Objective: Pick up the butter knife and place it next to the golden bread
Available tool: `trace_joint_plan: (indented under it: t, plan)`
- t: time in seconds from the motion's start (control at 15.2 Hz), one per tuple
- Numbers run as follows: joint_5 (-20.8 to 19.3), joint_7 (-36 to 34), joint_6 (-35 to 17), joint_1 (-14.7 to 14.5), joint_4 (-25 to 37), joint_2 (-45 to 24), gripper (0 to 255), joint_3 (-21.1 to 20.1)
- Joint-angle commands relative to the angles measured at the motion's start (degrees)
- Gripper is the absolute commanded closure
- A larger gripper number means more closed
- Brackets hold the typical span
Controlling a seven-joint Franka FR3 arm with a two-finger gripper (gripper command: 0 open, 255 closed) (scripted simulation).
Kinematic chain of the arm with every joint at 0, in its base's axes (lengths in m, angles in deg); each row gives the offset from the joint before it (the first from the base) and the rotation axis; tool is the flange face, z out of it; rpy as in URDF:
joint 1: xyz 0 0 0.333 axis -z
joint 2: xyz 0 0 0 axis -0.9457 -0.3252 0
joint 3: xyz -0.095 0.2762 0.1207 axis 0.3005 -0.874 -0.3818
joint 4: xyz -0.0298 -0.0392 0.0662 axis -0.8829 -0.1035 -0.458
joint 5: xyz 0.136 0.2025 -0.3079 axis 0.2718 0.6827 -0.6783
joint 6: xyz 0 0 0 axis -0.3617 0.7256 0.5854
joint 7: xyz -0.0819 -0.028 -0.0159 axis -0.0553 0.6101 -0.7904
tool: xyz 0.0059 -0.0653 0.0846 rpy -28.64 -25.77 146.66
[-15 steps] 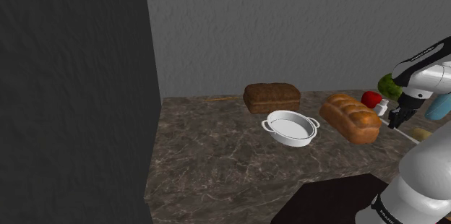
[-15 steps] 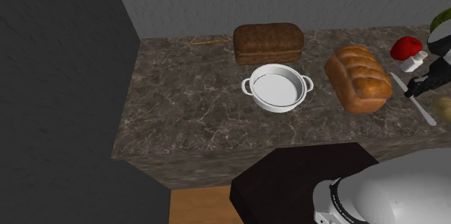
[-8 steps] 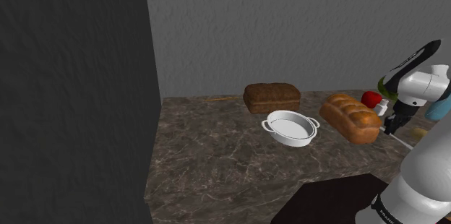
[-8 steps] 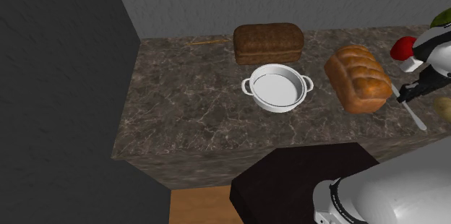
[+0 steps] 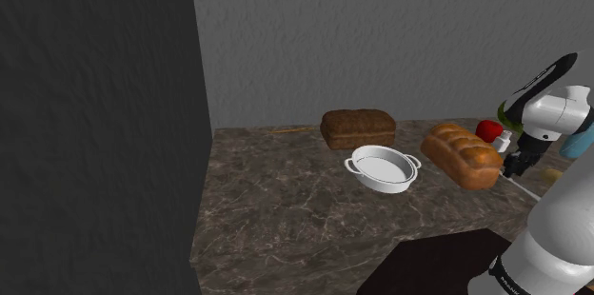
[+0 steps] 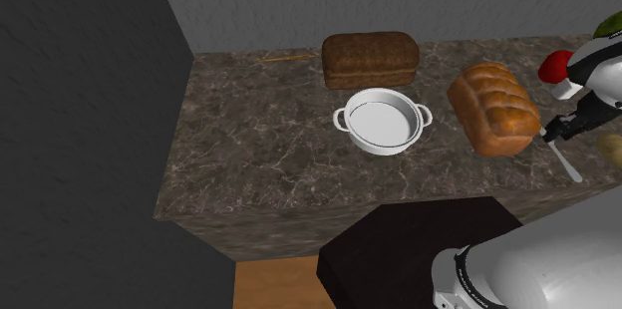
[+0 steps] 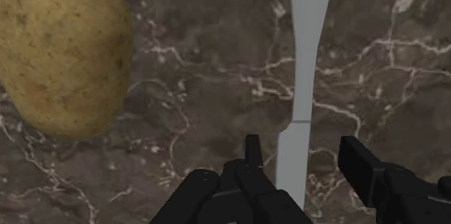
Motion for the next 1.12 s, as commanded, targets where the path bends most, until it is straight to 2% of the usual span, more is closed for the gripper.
trace_joint_plan:
  t: [0.0, 0.26, 0.4, 0.53, 1.06]
  plan:
    - [0.0, 0.0, 0.0, 0.0, 0.0, 0.0, 0, 0.0]
    - [0.0, 0.0, 0.0, 0.0, 0.0, 0.0, 0, 0.0]
    - [-8.8, -6.4, 4.4, -0.1, 1.0, 6.5, 0, 0.5]
    - [-13.8, -10.1, 8.7, 1.7, 2.3, 11.2, 0, -1.6]
    - [-13.7, -10.0, 8.7, 2.0, 2.3, 11.1, 0, -1.8]
